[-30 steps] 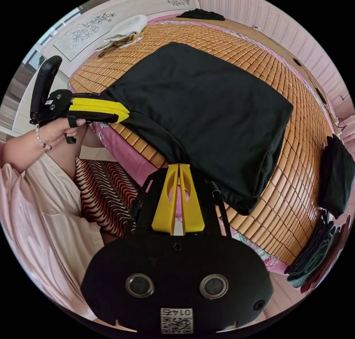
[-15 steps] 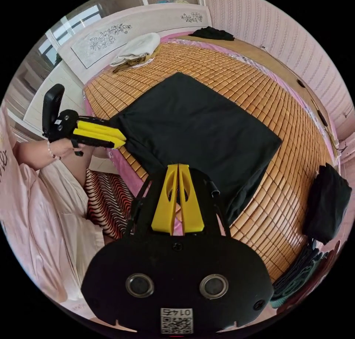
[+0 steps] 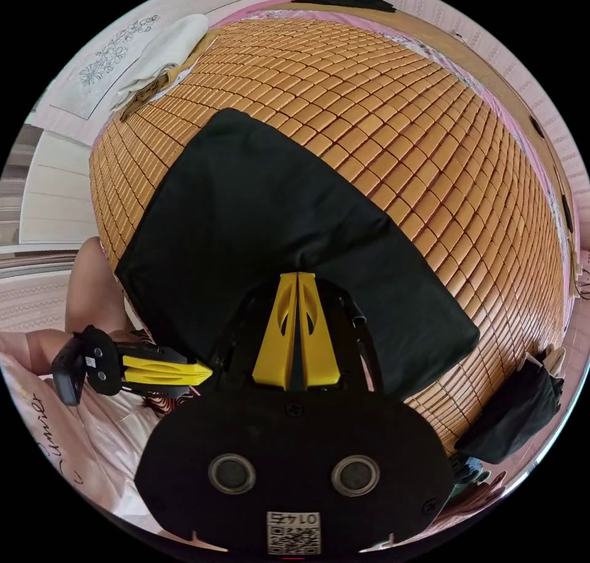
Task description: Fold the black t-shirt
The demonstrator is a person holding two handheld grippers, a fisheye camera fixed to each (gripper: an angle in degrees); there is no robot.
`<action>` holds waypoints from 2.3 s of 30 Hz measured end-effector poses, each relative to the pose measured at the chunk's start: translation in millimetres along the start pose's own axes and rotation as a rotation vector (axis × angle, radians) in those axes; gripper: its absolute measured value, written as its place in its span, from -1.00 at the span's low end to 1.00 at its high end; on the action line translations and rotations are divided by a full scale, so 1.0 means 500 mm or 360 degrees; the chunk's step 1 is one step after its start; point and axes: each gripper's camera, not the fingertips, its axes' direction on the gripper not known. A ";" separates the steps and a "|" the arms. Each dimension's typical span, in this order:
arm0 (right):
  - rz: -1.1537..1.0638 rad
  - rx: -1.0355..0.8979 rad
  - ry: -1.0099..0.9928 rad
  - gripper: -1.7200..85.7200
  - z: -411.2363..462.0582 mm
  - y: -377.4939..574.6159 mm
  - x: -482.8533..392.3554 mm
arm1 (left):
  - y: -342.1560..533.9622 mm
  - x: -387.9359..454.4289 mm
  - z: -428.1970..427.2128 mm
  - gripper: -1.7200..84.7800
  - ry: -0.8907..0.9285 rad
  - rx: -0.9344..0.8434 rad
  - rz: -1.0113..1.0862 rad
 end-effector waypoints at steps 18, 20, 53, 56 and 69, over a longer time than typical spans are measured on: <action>0.0092 -0.0254 0.0280 -0.97 -0.009 -0.140 0.076 | 0.062 -0.017 0.053 -0.98 0.0061 0.0097 0.0077; 0.0116 -0.0260 0.0236 -0.97 -0.017 -0.129 0.093 | 0.070 -0.013 0.057 -0.98 0.0045 0.0097 0.0101; 0.0936 0.0908 -0.0783 -0.96 -0.114 0.973 0.285 | -0.115 0.194 0.213 -0.62 0.0193 -0.0023 0.0543; 0.0859 0.1103 -0.0922 -0.94 -0.137 1.009 0.287 | -0.135 0.201 0.213 -0.93 0.0034 -0.0044 0.0467; 0.1300 0.1179 -0.0619 -0.64 -0.104 1.107 0.337 | 0.024 0.171 0.028 -0.98 0.0435 -0.0181 0.0523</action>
